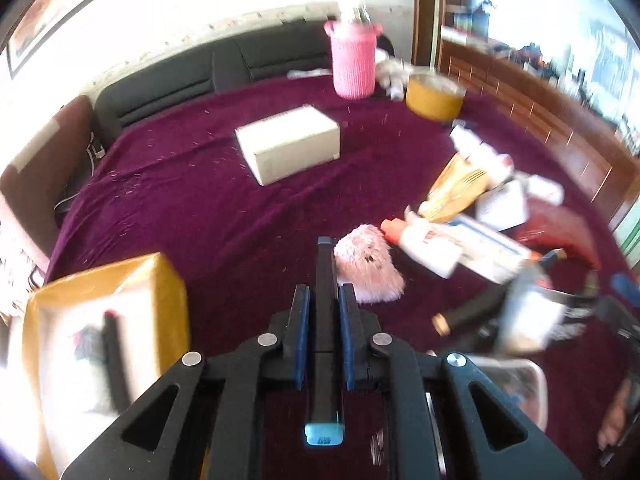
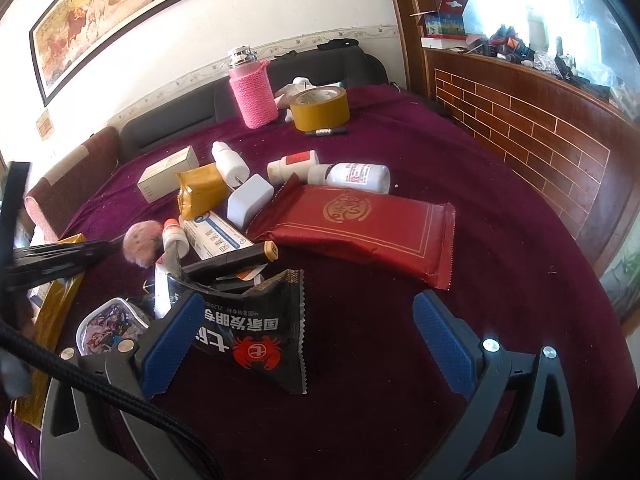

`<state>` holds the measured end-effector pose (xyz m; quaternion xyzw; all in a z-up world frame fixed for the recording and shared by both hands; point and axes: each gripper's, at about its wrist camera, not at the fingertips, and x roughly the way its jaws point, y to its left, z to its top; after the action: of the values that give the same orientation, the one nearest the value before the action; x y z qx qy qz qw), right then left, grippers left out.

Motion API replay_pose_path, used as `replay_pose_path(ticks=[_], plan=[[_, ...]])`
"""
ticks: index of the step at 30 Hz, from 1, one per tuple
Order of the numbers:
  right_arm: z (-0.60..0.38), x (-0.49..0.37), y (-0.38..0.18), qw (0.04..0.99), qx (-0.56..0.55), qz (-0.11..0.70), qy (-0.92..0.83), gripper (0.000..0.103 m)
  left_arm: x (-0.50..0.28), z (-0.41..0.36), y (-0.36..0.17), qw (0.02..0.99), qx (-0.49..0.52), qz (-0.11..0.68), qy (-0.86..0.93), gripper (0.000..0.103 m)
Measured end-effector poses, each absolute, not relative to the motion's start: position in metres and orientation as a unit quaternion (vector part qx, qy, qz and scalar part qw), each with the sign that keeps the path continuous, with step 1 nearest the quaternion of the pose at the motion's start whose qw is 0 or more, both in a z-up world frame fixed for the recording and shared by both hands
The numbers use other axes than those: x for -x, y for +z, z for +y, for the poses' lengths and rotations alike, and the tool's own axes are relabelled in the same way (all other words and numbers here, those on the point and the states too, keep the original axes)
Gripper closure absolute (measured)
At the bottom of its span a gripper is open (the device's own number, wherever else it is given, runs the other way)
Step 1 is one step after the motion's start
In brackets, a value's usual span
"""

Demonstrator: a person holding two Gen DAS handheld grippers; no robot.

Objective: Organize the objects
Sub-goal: 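Carry the teal-capped marker to the tray with the left gripper while the right gripper grasps the pink plush ball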

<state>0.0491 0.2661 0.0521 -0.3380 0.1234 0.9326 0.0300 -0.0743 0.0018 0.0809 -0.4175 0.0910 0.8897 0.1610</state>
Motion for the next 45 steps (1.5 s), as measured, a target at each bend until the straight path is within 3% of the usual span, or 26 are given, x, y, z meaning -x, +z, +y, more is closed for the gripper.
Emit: replay_pose_path(ticks=[7, 12, 17, 19, 23, 33, 37, 45], plan=[[0.259, -0.052, 0.057, 0.047, 0.349, 0.099, 0.931, 0.000, 0.017, -0.062, 0.114, 0.181, 0.392, 0.000, 0.902, 0.091], [0.215, -0.055, 0.117, -0.066, 0.335, 0.089, 0.936, 0.000, -0.011, -0.105, 0.124, 0.171, 0.371, -0.023, 0.913, 0.091], [0.156, 0.010, 0.150, -0.206, 0.390, 0.119, 0.890, 0.001, -0.025, -0.155, 0.125, 0.147, 0.354, -0.054, 0.922, 0.091], [0.130, 0.047, 0.139, -0.211, 0.429, 0.119, 0.870, 0.010, -0.028, -0.175, 0.121, 0.134, 0.349, -0.068, 0.925, 0.091], [0.101, 0.104, 0.104, -0.195, 0.507, 0.137, 0.828, 0.046, -0.032, -0.209, 0.113, 0.110, 0.346, -0.085, 0.928, 0.091], [0.063, 0.146, 0.049, -0.070, 0.559, 0.033, 0.826, 0.053, -0.029, -0.247, 0.090, 0.093, 0.356, -0.115, 0.923, 0.091], [0.063, 0.147, 0.047, -0.039, 0.552, 0.007, 0.833, 0.074, -0.030, -0.249, 0.085, 0.091, 0.359, -0.118, 0.921, 0.091], [0.069, 0.138, 0.048, -0.032, 0.542, -0.023, 0.839, 0.075, -0.039, -0.247, 0.091, 0.083, 0.354, -0.116, 0.924, 0.091]])
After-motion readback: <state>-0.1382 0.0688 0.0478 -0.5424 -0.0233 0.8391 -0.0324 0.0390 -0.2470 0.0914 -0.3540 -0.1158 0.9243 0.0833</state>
